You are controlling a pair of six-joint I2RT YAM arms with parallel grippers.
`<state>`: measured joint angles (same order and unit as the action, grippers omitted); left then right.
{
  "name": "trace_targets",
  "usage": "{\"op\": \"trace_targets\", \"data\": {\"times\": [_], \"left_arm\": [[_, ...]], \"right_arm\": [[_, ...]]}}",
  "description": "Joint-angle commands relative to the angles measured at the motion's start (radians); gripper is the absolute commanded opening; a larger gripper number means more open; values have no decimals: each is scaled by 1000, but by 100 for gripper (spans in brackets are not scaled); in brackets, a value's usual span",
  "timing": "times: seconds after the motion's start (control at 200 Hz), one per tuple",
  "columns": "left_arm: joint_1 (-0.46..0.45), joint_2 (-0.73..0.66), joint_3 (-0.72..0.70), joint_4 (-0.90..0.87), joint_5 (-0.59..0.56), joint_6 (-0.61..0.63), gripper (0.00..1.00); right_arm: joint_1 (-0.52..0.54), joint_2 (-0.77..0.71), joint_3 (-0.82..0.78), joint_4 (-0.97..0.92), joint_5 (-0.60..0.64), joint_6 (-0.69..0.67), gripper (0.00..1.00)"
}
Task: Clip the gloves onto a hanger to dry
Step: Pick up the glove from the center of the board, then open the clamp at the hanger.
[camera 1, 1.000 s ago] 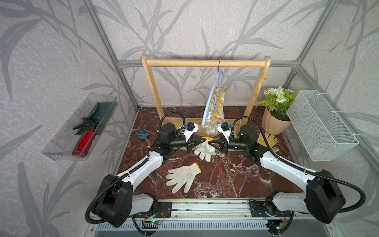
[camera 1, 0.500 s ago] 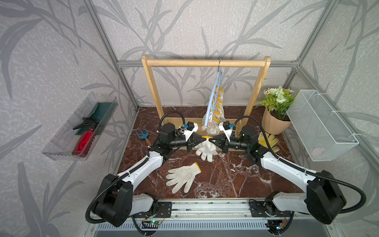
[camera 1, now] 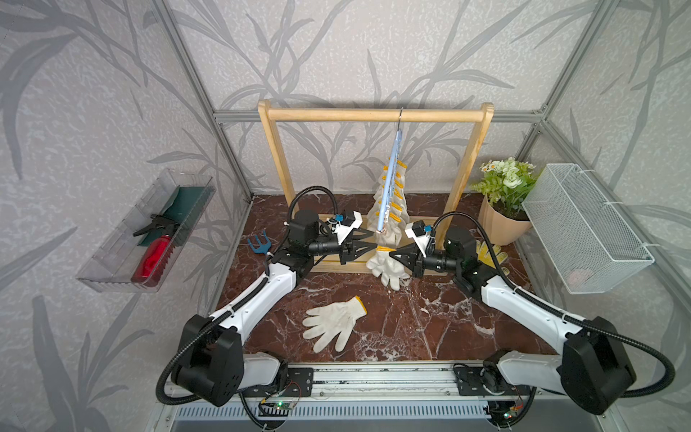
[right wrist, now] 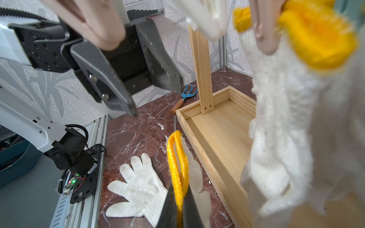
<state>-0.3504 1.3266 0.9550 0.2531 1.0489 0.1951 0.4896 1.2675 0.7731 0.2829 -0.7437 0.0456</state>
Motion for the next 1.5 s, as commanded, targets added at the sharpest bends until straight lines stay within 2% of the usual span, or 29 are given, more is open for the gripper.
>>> {"op": "trace_targets", "data": {"times": [0.0, 0.225, 0.465, 0.635, 0.805, 0.9, 1.075, 1.335, 1.495], "left_arm": [[22, 25, 57, -51, 29, 81, 42], [28, 106, 160, -93, 91, 100, 41], [13, 141, 190, -32, 162, 23, 38], [-12, 130, 199, -37, 163, 24, 38], [-38, 123, 204, -37, 135, 45, 38], [-52, 140, 215, -27, 78, 52, 42], [-78, 141, 219, -14, 47, 65, 43], [-121, 144, 220, 80, -59, 47, 44], [-138, 152, 216, 158, -62, 1, 45]], "right_arm": [[-5, -27, 38, -39, -21, -38, 0], [-5, -16, 43, -32, -20, -37, 0], [-9, -7, 49, -32, 8, -46, 0], [-12, -23, 55, -64, 109, -60, 0], [-34, -79, 46, -110, 208, -72, 0], [-39, -115, 43, -128, 256, -70, 0], [-39, -233, 32, -146, 388, -48, 0], [-39, -293, 69, -217, 403, -59, 0], [-38, -299, 71, -193, 393, -34, 0]]}}
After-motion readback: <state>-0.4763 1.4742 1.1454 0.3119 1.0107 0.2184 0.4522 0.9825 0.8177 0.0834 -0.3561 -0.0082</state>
